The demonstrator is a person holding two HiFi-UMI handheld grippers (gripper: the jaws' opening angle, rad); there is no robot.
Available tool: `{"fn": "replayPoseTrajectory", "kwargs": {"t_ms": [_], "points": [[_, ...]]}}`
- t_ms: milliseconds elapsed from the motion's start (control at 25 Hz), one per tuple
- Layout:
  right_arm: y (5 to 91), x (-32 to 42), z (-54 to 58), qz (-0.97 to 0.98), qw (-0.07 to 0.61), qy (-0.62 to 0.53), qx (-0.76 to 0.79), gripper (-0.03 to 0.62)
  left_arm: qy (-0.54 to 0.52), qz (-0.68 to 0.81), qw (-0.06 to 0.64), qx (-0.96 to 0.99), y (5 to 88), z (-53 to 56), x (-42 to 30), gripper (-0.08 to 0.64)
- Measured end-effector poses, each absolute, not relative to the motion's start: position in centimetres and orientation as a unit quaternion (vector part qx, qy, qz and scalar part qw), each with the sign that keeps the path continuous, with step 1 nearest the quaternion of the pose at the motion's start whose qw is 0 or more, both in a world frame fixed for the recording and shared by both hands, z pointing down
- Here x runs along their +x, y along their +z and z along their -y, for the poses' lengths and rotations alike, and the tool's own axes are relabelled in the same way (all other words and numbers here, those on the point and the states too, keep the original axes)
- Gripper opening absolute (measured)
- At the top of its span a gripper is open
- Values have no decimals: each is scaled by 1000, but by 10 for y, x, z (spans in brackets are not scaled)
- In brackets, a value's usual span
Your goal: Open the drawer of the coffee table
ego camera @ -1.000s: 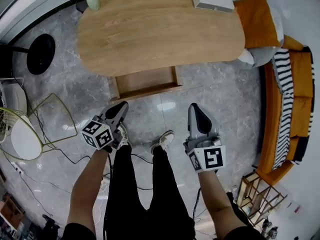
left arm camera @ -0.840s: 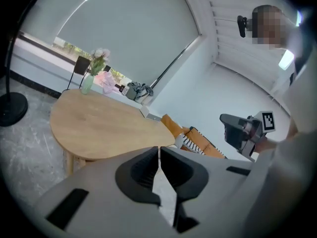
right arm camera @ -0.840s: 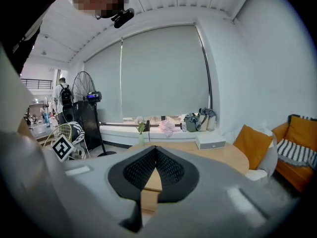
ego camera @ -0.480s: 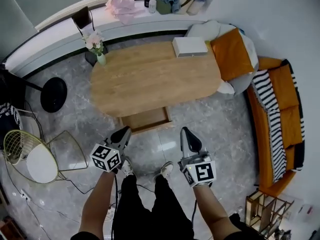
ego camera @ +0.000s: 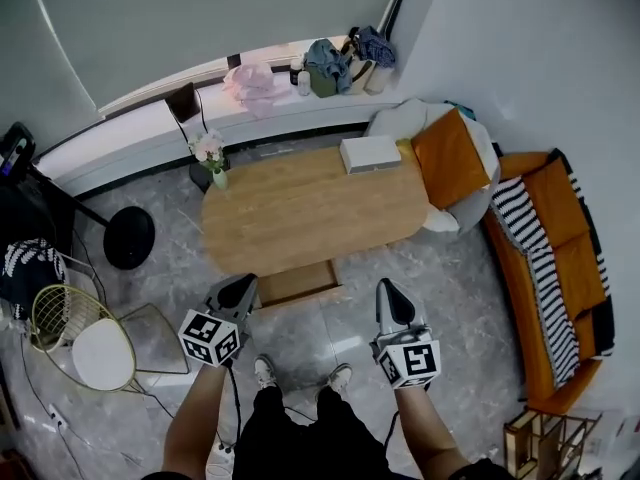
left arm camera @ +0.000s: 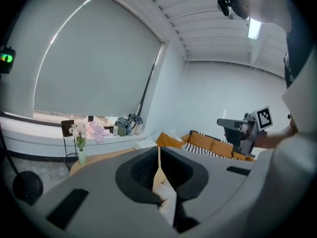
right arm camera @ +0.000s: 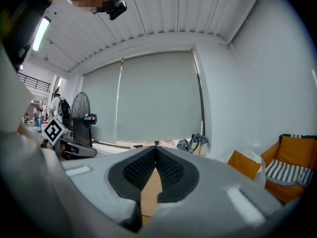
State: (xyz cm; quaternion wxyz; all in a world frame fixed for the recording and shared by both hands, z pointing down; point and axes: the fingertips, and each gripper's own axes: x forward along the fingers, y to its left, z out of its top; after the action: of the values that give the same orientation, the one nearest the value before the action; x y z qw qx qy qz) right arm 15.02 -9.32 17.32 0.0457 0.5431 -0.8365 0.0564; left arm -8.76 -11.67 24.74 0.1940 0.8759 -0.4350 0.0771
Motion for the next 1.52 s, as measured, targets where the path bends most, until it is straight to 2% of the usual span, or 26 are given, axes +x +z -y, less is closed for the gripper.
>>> {"fn": "replayPoseTrajectory", "kwargs": {"t_ms": [360,720,1360,1520], "points": [[118,249,102,786,9,25,618,5,60,436,135,888,157,114,-64,17],[105,297,91,770,4,18,638,5,43,496,56,866,91,98,-80,17],[84,342,89,754,14,0,656,5,2,607,-60,793,-7,33,-136,17],[82,331,98,759,10,2,651,5,-4,612,-51,789,3,33,-140,17]]}}
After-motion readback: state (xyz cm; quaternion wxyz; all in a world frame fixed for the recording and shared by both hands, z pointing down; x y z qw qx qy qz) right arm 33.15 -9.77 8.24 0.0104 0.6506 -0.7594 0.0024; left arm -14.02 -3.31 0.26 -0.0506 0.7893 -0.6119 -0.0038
